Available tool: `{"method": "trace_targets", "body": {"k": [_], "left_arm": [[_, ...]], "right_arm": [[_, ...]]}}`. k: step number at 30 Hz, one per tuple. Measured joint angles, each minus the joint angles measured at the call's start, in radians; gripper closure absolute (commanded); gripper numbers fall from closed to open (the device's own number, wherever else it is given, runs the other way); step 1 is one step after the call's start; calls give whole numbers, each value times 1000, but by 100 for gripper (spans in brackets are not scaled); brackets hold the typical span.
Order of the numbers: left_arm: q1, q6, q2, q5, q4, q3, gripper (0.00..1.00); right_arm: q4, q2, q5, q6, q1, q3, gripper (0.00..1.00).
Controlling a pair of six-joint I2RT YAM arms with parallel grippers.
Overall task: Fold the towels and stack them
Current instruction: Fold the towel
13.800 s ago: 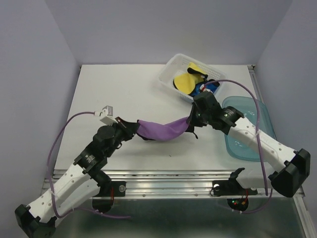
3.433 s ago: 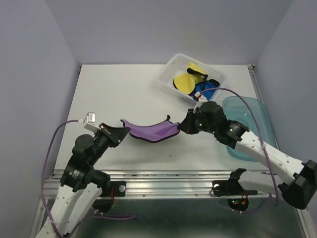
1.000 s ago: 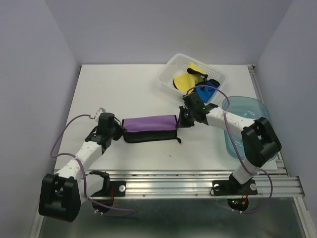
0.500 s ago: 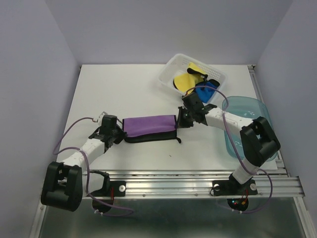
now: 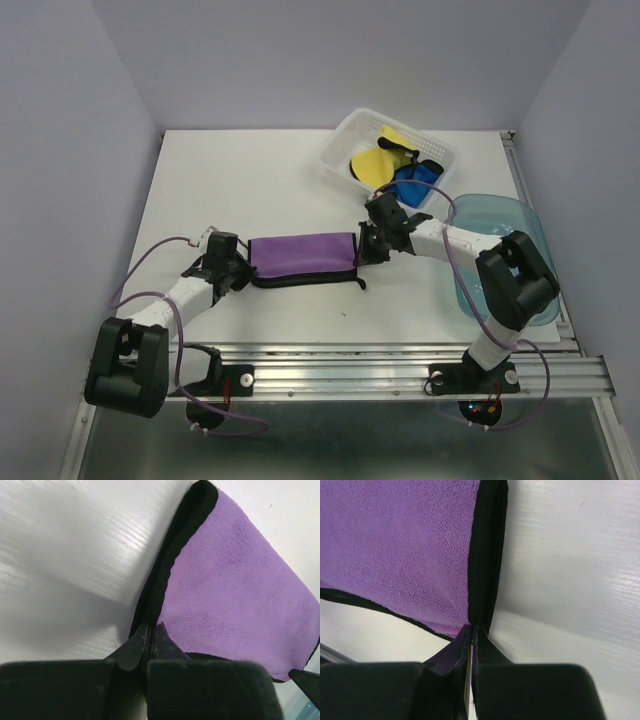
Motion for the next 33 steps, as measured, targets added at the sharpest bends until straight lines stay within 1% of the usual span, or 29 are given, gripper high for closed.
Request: {"method": "trace_targets", "body": {"k": [4,13,15,16,17,18,19,20,21,23,24,25,26,27,28,29,30,31,33], "left_arm": [[0,0,0,1,0,0,100],[0,0,0,2,-3,0,100],[0,0,0,2,-3,-2,100],[0,0,0,2,-2,-5,98],[0,0,0,2,-3,-7,90],[0,0,-1,3,-3,-10,87],[0,-2,-1,3,-3,-12,86],[0,1,-2,4,-5,-13,82],[0,3,-2,5,-6,-13,82],[0,5,-6,4,-9,-13,75],[0,7,-11,4,-12,-14,68],[0,10,-18,4,-14,-14,63],[0,14,-28,2,-19,-14,58],[0,19,-38,0,-23,-14,50],[0,21,-44,0,-28,-14,47],[0,27,-58,1,-37,-14,39],[0,30,-69,0,-42,-14,35],[0,37,-81,0,-48,-14,30],[0,46,-110,0,-63,-14,22]], "right_arm": [[-3,1,-1,4,0,-13,96],[-2,5,-11,18,0,-27,95],[-2,5,-12,19,0,-28,92],[-1,5,-12,19,0,-29,91],[-1,5,-13,19,1,-29,90],[0,5,-13,21,1,-30,89],[1,5,-13,21,2,-31,89],[3,5,-12,22,3,-34,86],[3,5,-12,23,5,-36,84],[3,6,-11,26,7,-42,80],[2,10,-11,26,8,-43,78],[2,12,-8,26,8,-43,75],[2,15,-7,26,8,-43,69],[2,18,-4,26,8,-45,67],[1,18,-2,27,8,-47,64],[-2,18,2,27,8,-47,59],[-2,18,4,26,8,-47,58],[-2,18,7,25,8,-47,54],[-3,16,13,26,7,-47,51]]}}
